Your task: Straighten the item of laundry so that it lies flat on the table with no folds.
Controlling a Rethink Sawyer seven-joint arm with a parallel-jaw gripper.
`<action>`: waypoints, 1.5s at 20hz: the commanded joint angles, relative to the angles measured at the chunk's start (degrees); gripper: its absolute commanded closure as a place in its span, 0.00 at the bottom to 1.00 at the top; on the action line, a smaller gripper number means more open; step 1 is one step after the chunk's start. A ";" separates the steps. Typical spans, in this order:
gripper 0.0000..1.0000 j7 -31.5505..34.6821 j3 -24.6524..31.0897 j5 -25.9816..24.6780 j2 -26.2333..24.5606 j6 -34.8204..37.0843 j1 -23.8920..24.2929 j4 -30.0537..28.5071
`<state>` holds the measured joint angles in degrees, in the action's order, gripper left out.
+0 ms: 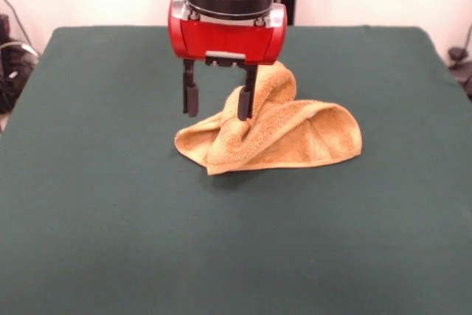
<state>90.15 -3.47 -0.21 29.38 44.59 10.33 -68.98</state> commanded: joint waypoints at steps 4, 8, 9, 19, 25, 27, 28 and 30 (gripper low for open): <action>0.00 2.67 5.35 -0.16 -0.84 5.29 -0.98 -2.33; 0.00 2.13 5.44 -0.26 -0.76 5.43 -0.70 -2.41; 0.00 1.95 5.45 -0.30 -0.82 5.69 -0.61 -2.21; 0.00 0.22 5.83 -0.93 -2.64 5.62 1.26 -0.45; 0.00 -0.31 6.08 -1.34 -3.30 6.23 1.76 0.55; 0.00 -0.67 6.18 -1.56 -3.16 6.30 1.73 0.42; 0.00 -0.66 6.15 -1.63 -3.21 6.34 1.66 0.47; 0.00 -0.28 5.98 -1.77 -3.56 6.47 1.33 0.97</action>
<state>90.15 -3.44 -0.87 27.22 44.59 13.15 -66.76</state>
